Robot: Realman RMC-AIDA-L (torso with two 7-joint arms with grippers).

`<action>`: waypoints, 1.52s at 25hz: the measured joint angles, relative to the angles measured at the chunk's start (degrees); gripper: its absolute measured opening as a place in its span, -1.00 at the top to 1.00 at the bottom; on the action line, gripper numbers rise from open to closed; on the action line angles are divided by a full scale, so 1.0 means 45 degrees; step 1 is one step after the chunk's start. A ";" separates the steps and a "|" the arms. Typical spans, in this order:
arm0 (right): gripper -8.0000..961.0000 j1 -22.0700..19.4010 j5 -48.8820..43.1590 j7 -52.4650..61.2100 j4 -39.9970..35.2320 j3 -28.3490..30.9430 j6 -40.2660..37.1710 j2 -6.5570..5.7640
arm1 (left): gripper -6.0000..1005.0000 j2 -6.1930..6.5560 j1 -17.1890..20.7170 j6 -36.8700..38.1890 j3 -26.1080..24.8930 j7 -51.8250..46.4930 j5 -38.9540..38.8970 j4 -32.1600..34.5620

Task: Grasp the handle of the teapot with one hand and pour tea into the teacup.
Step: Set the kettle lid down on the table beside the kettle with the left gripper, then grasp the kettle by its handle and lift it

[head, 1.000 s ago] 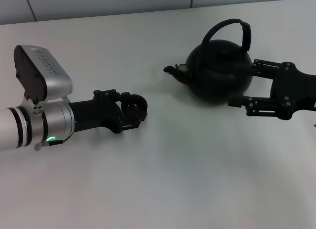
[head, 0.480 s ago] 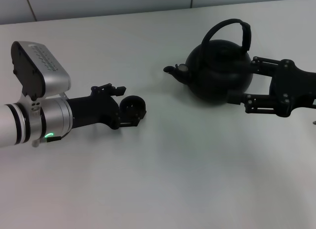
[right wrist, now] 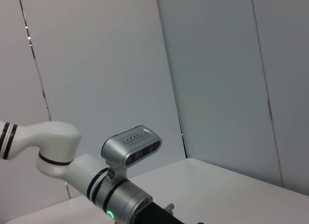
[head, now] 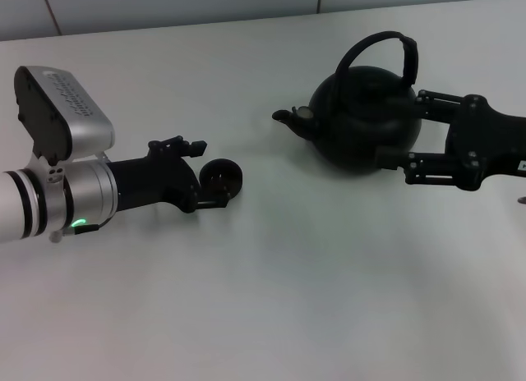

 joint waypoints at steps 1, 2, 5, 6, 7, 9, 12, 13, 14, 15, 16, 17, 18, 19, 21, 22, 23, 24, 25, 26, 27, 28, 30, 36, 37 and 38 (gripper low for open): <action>-0.67 0.0003 0.0000 0.0000 0.0005 0.0014 0.0037 0.0000 | -0.72 0.0004 0.0013 0.0019 0.0002 -0.0013 0.0001 0.0022; -0.67 0.0004 0.0000 0.0000 0.0009 0.0014 0.0074 0.0000 | -0.72 0.0022 0.0082 0.0097 0.0029 -0.0078 0.0001 0.0160; -0.67 0.0004 0.0000 0.0000 0.0019 -0.0012 0.0181 0.0000 | -0.72 0.0037 0.0220 0.0168 0.0064 -0.0128 0.0001 0.0410; -0.67 0.0004 0.0000 0.0000 0.0023 -0.0016 0.0193 0.0000 | -0.72 0.0040 0.0329 0.0189 0.0067 -0.0131 -0.0002 0.0579; -0.67 0.0004 0.0000 0.0000 0.0023 -0.0016 0.0193 0.0000 | -0.72 0.0042 0.0475 0.0216 0.0043 -0.0132 -0.0009 0.0769; -0.67 0.0004 0.0000 0.0001 0.0033 -0.0028 0.0243 0.0000 | -0.72 0.0071 0.0850 0.0490 -0.0045 -0.0136 -0.0049 0.1261; -0.67 0.0004 0.0000 0.0000 0.0037 -0.0037 0.0298 0.0000 | -0.72 0.0090 0.1114 0.0798 -0.0204 -0.0137 -0.0060 0.1583; -0.67 0.0004 -0.0001 0.0000 0.0038 -0.0047 0.0308 0.0000 | -0.72 0.0094 0.1228 0.0972 -0.0322 -0.0137 -0.0068 0.1734; -0.67 0.0004 -0.0001 -0.0001 0.0047 -0.0056 0.0326 0.0000 | -0.72 0.0099 0.1485 0.1538 -0.0704 -0.0137 -0.0083 0.2041; -0.67 0.0004 -0.0001 -0.0001 0.0047 -0.0056 0.0326 0.0000 | -0.72 0.0099 0.1485 0.1538 -0.0704 -0.0137 -0.0083 0.2041; -0.67 0.0004 -0.0001 -0.0005 0.0058 -0.0042 0.0370 0.0000 | -0.72 0.0099 0.1588 0.1914 -0.0942 -0.0137 -0.0087 0.2171; -0.67 0.0004 -0.0001 -0.0005 0.0058 -0.0042 0.0370 0.0000 | -0.72 0.0097 0.1691 0.2301 -0.1237 -0.0138 -0.0090 0.2268; -0.67 0.0003 0.0000 -0.0032 0.0063 -0.0020 0.0412 0.0000 | -0.72 0.0099 0.1760 0.2628 -0.1490 -0.0137 -0.0094 0.2318; -0.67 0.0003 -0.0002 -0.0061 0.0081 -0.0007 0.0545 -0.0001 | -0.72 0.0097 0.1884 0.3434 -0.2182 -0.0118 -0.0103 0.2336; -0.67 0.0003 -0.0003 -0.0086 0.0136 -0.0039 0.0737 0.0000 | -0.72 0.0094 0.1995 0.4260 -0.2894 -0.0054 -0.0104 0.2329; -0.67 0.0003 -0.0003 -0.0086 0.0136 -0.0039 0.0737 0.0000 | -0.72 0.0094 0.1995 0.4260 -0.2894 -0.0054 -0.0104 0.2329; -0.67 0.0006 -0.0002 -0.0091 0.0172 -0.0049 0.0822 -0.0001 | -0.72 0.0094 0.2052 0.4562 -0.3218 -0.0028 -0.0105 0.2324; -0.67 0.0037 -0.0003 -0.0101 0.0257 -0.0032 0.0962 0.0000 | -0.72 0.0094 0.2126 0.4988 -0.3645 0.0008 -0.0105 0.2316; -0.67 0.0037 -0.0003 -0.0101 0.0257 -0.0032 0.0962 0.0000 | -0.72 0.0094 0.2126 0.4988 -0.3645 0.0008 -0.0105 0.2316; -0.67 0.0081 -0.0002 -0.0115 0.0343 0.0032 0.1102 -0.0001 | -0.72 0.0094 0.2126 0.4988 -0.3645 0.0008 -0.0105 0.2316; -0.67 0.0081 -0.0002 -0.0115 0.0343 0.0032 0.1102 -0.0001 | -0.72 0.0094 0.2126 0.4988 -0.3645 0.0008 -0.0105 0.2316; -0.67 0.0090 -0.0002 -0.0122 0.0369 0.0059 0.1167 -0.0001 | -0.72 0.0094 0.2126 0.4988 -0.3645 0.0008 -0.0105 0.2316; -0.67 0.0077 0.0001 -0.0202 0.0427 0.0097 0.1463 -0.0001 | -0.71 0.0174 0.2398 0.6851 -0.4920 0.1013 -0.0043 0.2234; -0.67 -0.0094 0.0357 -0.0465 0.0635 0.0500 0.1661 -0.0030 | -0.71 0.1271 0.2652 0.9071 -0.5329 0.1404 0.0078 0.2317; -0.67 -0.0109 0.0383 -0.0476 0.0692 0.0651 0.1666 -0.0030 | -0.71 0.1444 0.2640 0.9110 -0.5346 0.1266 0.0208 0.2311; -0.67 -0.0109 0.0383 -0.0476 0.0692 0.0651 0.1666 -0.0030 | -0.71 0.1444 0.2640 0.9110 -0.5346 0.1266 0.0208 0.2311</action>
